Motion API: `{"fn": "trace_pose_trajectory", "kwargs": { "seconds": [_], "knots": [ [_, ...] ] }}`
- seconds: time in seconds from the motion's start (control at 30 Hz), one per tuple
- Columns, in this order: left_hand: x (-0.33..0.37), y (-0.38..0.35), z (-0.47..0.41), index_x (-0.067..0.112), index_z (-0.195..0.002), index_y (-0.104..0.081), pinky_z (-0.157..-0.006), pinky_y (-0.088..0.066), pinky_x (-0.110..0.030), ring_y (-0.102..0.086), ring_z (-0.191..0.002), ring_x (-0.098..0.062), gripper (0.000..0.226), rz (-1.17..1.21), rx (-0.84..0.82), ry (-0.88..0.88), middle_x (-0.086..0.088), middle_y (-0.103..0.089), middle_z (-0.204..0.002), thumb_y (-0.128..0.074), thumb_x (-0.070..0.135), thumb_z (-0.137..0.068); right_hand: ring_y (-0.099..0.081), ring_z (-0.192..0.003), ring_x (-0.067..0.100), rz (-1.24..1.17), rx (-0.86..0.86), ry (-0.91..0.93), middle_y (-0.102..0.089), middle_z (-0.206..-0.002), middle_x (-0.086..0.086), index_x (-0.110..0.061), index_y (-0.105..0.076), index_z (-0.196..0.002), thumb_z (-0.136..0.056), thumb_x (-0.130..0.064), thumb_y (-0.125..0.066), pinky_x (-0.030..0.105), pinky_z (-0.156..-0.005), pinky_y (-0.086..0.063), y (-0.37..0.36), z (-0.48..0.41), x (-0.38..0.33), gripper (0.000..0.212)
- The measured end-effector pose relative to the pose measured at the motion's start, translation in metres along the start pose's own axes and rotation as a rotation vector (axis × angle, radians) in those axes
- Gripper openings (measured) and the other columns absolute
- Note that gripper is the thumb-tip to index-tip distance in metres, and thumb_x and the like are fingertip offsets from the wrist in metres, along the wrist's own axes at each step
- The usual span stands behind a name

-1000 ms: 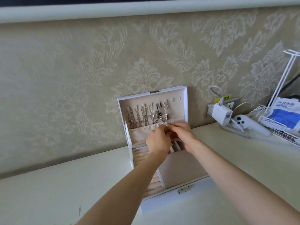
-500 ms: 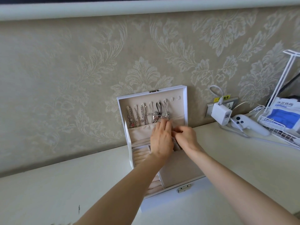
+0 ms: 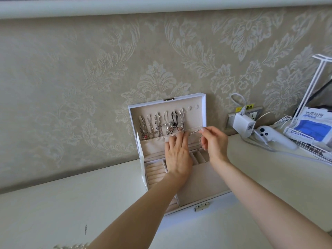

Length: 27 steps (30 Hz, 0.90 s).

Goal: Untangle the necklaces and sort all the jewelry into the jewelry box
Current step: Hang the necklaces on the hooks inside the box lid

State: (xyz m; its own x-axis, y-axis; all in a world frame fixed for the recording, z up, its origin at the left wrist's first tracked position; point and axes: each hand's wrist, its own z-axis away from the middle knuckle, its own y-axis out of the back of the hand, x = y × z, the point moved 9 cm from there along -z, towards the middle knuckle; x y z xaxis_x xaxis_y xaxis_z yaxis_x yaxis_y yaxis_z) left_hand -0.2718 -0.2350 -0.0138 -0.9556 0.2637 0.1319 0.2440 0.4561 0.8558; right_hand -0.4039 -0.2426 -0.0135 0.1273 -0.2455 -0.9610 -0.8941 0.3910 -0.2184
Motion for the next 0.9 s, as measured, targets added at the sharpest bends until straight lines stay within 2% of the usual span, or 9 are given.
{"fn": "trace_pose_trajectory", "kwargs": {
  "seconds": [0.13, 0.2, 0.27, 0.33, 0.43, 0.53, 0.6, 0.73, 0.9],
  "knots": [
    [0.003, 0.001, -0.001, 0.018, -0.127, -0.054, -0.081, -0.039, -0.031, -0.045, -0.092, -0.022, 0.071, 0.005, -0.018, -0.001, 0.000, -0.055, -0.120, -0.065, 0.016, -0.057, -0.050, -0.051, 0.006, 0.172, -0.081, 0.132, -0.056, -0.058, 0.005, -0.009, -0.060, -0.072, -0.086, -0.001, -0.060, 0.017, -0.051, -0.040, -0.015, -0.017, -0.019, 0.016],
    [0.003, 0.003, -0.003, 0.018, -0.124, -0.055, -0.081, -0.036, -0.031, -0.048, -0.090, -0.022, 0.073, -0.002, -0.020, 0.019, 0.000, -0.054, -0.120, -0.069, 0.015, -0.053, -0.055, -0.063, 0.012, 0.287, -0.164, 0.186, -0.060, -0.067, 0.007, -0.006, -0.062, -0.075, -0.085, -0.002, -0.062, 0.022, -0.063, -0.044, -0.029, -0.028, -0.027, 0.011],
    [0.001, 0.005, -0.005, 0.018, -0.123, -0.056, -0.078, -0.042, -0.031, -0.047, -0.089, -0.022, 0.074, -0.009, -0.010, 0.047, 0.000, -0.054, -0.120, -0.069, 0.013, -0.051, -0.056, -0.069, 0.013, 0.395, -0.239, 0.230, -0.061, -0.069, 0.002, -0.003, -0.063, -0.078, -0.085, -0.002, -0.063, 0.024, -0.071, -0.044, -0.042, -0.038, -0.031, 0.007],
    [0.000, 0.006, -0.007, 0.018, -0.123, -0.057, -0.074, -0.043, -0.031, -0.048, -0.087, -0.022, 0.073, -0.027, -0.001, 0.040, 0.000, -0.055, -0.119, -0.069, 0.014, -0.051, -0.053, -0.066, 0.006, 0.474, -0.270, 0.267, -0.061, -0.070, 0.000, 0.001, -0.063, -0.079, -0.084, -0.001, -0.064, 0.019, -0.070, -0.042, -0.049, -0.045, -0.037, 0.006],
    [0.002, 0.006, -0.006, 0.016, -0.121, -0.057, -0.073, -0.046, -0.033, -0.054, -0.084, -0.024, 0.067, -0.028, -0.002, 0.042, -0.004, -0.060, -0.105, -0.066, 0.011, -0.055, -0.052, -0.055, -0.005, 0.477, -0.282, 0.275, -0.060, -0.074, 0.010, 0.010, -0.061, -0.084, -0.086, 0.003, -0.061, 0.013, -0.064, -0.042, -0.054, -0.052, -0.042, 0.007],
    [0.003, 0.001, -0.007, 0.008, -0.120, -0.052, -0.080, -0.044, -0.038, -0.054, -0.093, -0.030, 0.054, 0.104, -0.056, 0.086, -0.010, -0.058, -0.104, -0.057, 0.005, -0.066, -0.053, -0.051, -0.007, 0.494, -0.328, 0.257, -0.060, -0.071, 0.011, 0.011, -0.060, -0.086, -0.086, 0.005, -0.058, 0.014, -0.062, -0.044, -0.061, -0.054, -0.040, 0.007],
    [0.007, -0.002, -0.009, 0.006, -0.121, -0.045, -0.089, -0.039, -0.038, -0.049, -0.104, -0.031, 0.048, 0.198, -0.108, 0.100, -0.012, -0.052, -0.113, -0.051, 0.005, -0.073, -0.055, -0.053, -0.004, 0.517, -0.358, 0.249, -0.059, -0.065, 0.006, 0.008, -0.060, -0.082, -0.086, 0.006, -0.059, 0.018, -0.064, -0.046, -0.064, -0.054, -0.038, 0.005],
    [0.007, 0.007, -0.011, 0.007, -0.117, -0.040, -0.094, -0.035, -0.035, -0.044, -0.109, -0.027, 0.041, 0.268, -0.095, 0.116, -0.011, -0.046, -0.117, -0.049, 0.009, -0.077, -0.065, -0.072, 0.021, 0.751, -0.357, 0.292, -0.067, -0.072, 0.005, -0.020, -0.061, -0.074, -0.077, -0.001, -0.070, 0.034, -0.076, -0.052, -0.061, -0.052, -0.029, 0.021],
    [0.005, 0.010, -0.011, 0.004, -0.118, -0.042, -0.095, -0.033, -0.036, -0.041, -0.109, -0.030, 0.043, 0.315, -0.098, 0.105, -0.014, -0.044, -0.119, -0.051, 0.007, -0.076, -0.064, -0.080, 0.022, 0.965, -0.344, 0.389, -0.070, -0.076, 0.001, -0.016, -0.065, -0.090, -0.077, 0.004, -0.058, 0.035, -0.075, -0.052, -0.058, -0.038, -0.026, 0.025]
  ]
}}
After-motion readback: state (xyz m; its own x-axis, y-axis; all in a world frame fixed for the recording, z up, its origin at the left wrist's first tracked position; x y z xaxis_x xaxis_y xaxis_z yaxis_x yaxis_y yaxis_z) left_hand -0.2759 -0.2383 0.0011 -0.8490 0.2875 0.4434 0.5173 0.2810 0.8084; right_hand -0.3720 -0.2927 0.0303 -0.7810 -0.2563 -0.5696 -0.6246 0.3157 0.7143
